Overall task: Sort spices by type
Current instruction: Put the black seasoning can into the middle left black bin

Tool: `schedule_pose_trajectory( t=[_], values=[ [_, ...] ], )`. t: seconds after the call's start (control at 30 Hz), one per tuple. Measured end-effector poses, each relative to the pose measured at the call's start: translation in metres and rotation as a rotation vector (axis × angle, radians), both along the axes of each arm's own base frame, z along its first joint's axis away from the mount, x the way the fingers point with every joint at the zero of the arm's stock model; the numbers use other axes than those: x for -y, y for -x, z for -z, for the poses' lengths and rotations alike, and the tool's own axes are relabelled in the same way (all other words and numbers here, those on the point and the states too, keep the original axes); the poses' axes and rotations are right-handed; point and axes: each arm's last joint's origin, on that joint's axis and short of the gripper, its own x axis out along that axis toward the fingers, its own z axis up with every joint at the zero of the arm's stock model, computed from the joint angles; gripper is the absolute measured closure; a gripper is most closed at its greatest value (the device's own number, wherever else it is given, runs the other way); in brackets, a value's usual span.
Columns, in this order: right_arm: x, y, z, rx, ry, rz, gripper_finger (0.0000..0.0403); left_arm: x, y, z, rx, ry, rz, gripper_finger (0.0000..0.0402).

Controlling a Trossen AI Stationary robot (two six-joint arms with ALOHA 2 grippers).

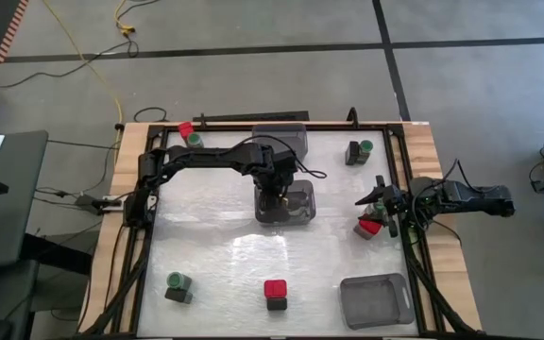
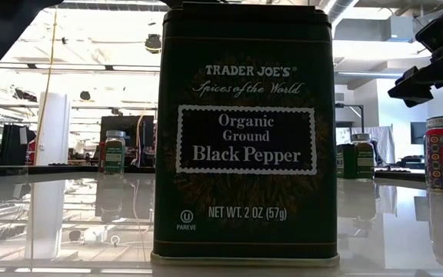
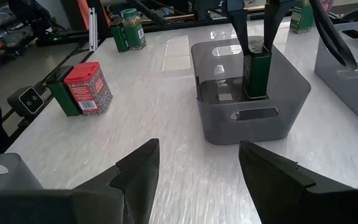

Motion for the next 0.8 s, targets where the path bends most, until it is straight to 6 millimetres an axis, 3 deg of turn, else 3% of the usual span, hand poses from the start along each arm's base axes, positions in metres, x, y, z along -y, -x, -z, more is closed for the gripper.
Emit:
schedule_pose_trajectory(
  t=[0.8],
  values=[
    [0.0,0.0,-0.0001,0.0,0.0,0.0,0.0154,0.0007,-0.0001,-0.0001,0.001,0.006,-0.009,0.0257]
  ],
)
